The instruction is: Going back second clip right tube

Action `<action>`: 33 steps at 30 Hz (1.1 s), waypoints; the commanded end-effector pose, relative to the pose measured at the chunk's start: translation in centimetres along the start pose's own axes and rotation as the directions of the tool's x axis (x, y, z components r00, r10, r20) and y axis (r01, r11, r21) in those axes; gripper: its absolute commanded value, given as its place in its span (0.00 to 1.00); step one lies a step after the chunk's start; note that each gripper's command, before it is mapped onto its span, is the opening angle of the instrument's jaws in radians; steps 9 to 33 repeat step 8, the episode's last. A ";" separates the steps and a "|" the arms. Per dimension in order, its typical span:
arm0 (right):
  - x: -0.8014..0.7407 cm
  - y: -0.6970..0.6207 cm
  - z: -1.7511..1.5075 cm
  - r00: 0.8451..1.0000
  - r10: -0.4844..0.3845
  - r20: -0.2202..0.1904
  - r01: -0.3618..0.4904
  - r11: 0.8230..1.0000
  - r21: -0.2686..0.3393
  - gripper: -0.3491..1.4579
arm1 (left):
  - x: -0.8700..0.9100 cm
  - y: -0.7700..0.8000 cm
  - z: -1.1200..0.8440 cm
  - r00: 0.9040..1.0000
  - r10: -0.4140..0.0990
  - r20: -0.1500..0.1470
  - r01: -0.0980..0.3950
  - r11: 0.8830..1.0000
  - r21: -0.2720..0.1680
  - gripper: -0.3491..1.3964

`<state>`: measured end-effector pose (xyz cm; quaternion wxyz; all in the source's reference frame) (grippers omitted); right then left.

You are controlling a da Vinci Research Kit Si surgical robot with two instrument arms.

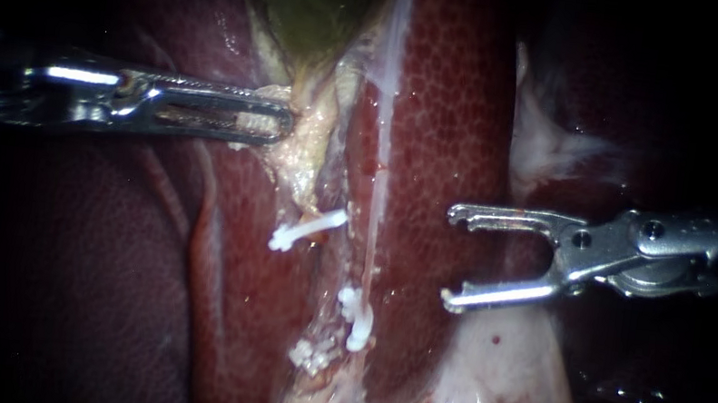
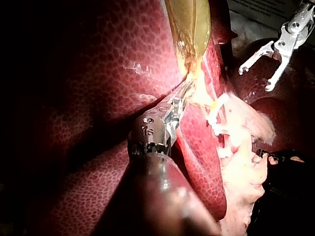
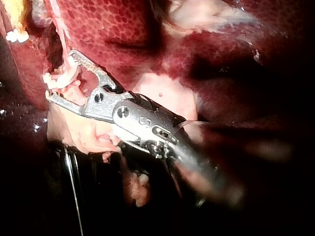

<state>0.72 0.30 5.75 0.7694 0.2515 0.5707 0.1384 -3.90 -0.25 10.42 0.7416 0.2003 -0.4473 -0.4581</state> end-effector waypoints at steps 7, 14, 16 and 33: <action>0.03 0.00 -0.02 1.000 -0.001 -0.001 0.001 1.000 0.002 0.52 | 0.00 0.00 0.00 1.000 0.000 0.000 0.000 1.000 0.000 0.10; 0.03 0.00 -0.02 1.000 -0.001 -0.001 0.001 1.000 0.002 0.52 | 0.00 0.00 0.00 1.000 0.000 0.000 0.000 1.000 0.000 0.10; 0.03 0.00 -0.02 1.000 -0.001 -0.001 0.001 1.000 0.002 0.52 | 0.00 0.00 0.00 1.000 0.000 0.000 0.000 1.000 0.000 0.10; 0.03 0.00 -0.02 1.000 -0.001 -0.001 0.001 1.000 0.002 0.52 | 0.00 0.00 0.00 1.000 0.000 0.000 0.000 1.000 0.000 0.10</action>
